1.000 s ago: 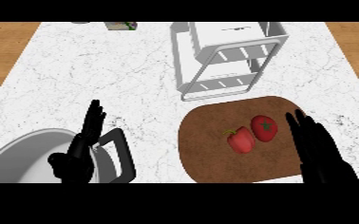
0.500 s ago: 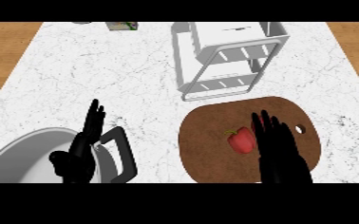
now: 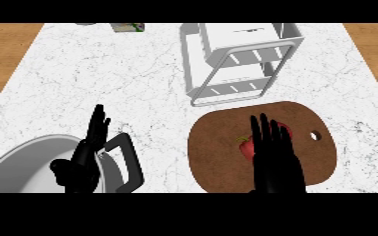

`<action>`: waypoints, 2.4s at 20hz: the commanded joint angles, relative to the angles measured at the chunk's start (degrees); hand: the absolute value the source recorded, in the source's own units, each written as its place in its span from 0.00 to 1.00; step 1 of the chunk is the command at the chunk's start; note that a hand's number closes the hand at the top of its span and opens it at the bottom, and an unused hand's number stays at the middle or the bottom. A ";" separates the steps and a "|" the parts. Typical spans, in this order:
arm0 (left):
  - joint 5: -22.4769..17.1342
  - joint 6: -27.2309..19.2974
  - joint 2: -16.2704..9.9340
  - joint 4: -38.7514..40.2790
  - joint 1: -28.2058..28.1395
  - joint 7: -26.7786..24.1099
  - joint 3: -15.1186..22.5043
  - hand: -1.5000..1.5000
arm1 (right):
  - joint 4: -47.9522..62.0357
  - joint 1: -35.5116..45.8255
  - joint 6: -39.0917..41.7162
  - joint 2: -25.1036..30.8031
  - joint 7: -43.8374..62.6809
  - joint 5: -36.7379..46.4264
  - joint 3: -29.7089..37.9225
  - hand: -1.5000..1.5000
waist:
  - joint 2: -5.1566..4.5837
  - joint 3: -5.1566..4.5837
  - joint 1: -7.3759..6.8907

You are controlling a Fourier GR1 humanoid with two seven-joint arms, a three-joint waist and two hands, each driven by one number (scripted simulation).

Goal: Pick the bell pepper from the cutting board and place it in the tiered basket

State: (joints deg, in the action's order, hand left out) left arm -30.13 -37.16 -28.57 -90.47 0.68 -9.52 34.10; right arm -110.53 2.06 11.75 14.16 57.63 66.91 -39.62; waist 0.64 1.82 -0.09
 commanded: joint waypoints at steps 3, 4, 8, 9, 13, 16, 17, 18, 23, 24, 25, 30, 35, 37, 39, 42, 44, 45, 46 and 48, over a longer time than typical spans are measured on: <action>0.37 1.03 -0.71 8.43 -1.37 1.89 0.74 0.50 | 3.29 -0.05 2.69 -3.75 3.52 1.52 -0.95 0.00 | -0.90 -1.87 0.50; 0.02 1.10 -1.21 8.48 0.52 3.61 0.19 0.50 | 2.46 1.53 5.33 -3.66 3.24 0.37 0.85 0.00 | -0.95 -1.87 0.70; 0.53 0.25 -2.02 7.78 -0.23 3.24 0.78 0.50 | 6.60 2.12 4.19 -5.27 2.13 0.41 2.86 0.00 | -0.96 -1.83 0.42; -0.32 0.68 -3.02 6.02 -1.18 3.11 -0.15 0.50 | 6.65 2.31 5.92 -5.55 2.32 0.38 2.57 0.00 | -0.84 -1.84 0.08; -0.94 2.11 -3.03 8.13 -1.29 1.75 -0.43 0.50 | 11.12 4.28 5.33 -8.77 1.52 -0.72 5.22 0.00 | -1.06 -1.86 -0.12; -0.57 0.75 -1.29 8.88 -0.51 2.03 0.66 0.50 | 12.10 1.32 3.51 -6.98 -0.27 -0.26 5.78 0.00 | -1.01 -1.84 0.48; -0.19 0.21 -1.08 9.51 1.40 2.80 0.32 0.50 | 9.91 0.77 5.02 -5.71 -1.39 -1.79 7.15 0.00 | -0.95 -1.83 0.95; -0.99 0.23 -1.57 8.58 1.58 4.37 0.25 0.50 | 11.53 0.86 3.87 -6.99 -1.45 -1.19 6.34 0.00 | -0.95 -1.81 0.76; -1.31 2.03 -1.98 9.77 0.21 0.92 -0.36 0.50 | 16.49 5.27 4.30 -8.28 -3.47 -2.44 10.65 0.00 | -1.13 -1.86 0.02; -0.65 -0.32 -1.50 7.24 -1.60 2.00 1.43 0.50 | 13.83 1.81 4.01 -8.08 -2.79 -1.43 7.95 0.00 | -0.80 -1.83 0.25; -1.45 1.62 -2.04 8.70 -0.72 1.57 0.52 0.50 | 14.94 3.51 5.07 -6.52 -4.84 -3.51 11.43 0.00 | -0.97 -1.84 0.33; 0.66 -1.70 0.97 10.71 -0.24 0.35 2.54 0.50 | 14.74 2.03 2.58 -5.34 -7.45 -1.70 9.39 1.00 | -0.89 -1.84 0.78; -2.12 1.08 -2.75 7.75 0.33 2.39 0.33 0.50 | 21.74 7.45 0.17 -6.04 -10.63 1.45 8.02 1.00 | -1.01 -1.82 -0.35; -1.62 0.76 -1.76 8.96 0.67 1.81 0.88 0.50 | 21.86 7.30 -2.05 -3.78 -13.22 2.88 7.59 1.00 | -0.97 -1.83 0.08; -2.03 0.87 -2.91 7.53 -1.10 2.01 1.36 0.50 | 22.74 8.82 -2.29 -2.74 -13.49 4.08 8.38 1.00 | -0.94 -1.82 -0.26; -0.25 -1.62 1.17 11.73 2.10 1.69 2.99 0.50 | 18.86 6.55 -7.92 -3.70 -13.82 5.52 6.99 1.00 | -0.92 -1.82 1.16; -0.75 -2.63 -1.51 6.43 -0.70 1.43 2.88 0.50 | 20.64 6.44 -6.41 -13.71 2.89 6.61 10.79 1.00 | -0.84 -1.84 0.80; -1.27 -1.96 -3.37 5.75 -0.97 1.83 2.15 0.50 | 20.62 5.36 -8.71 -13.80 7.61 5.47 13.48 1.00 | -1.02 -1.78 1.22; -1.82 -1.88 -3.80 4.37 -1.41 1.98 1.94 0.50 | 19.67 4.43 -9.63 -13.87 12.88 4.78 14.11 1.00 | -0.92 -1.75 1.44; -2.36 -2.28 -4.47 2.89 -2.41 1.75 1.41 0.50 | 18.55 2.58 -12.62 -13.98 19.39 2.83 18.45 1.00 | -0.99 -1.60 2.49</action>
State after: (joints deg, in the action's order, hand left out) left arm -32.23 -38.96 -31.25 -91.52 0.58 -9.74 35.62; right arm -91.93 7.02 3.73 3.07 61.02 71.37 -26.07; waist 0.87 1.22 1.31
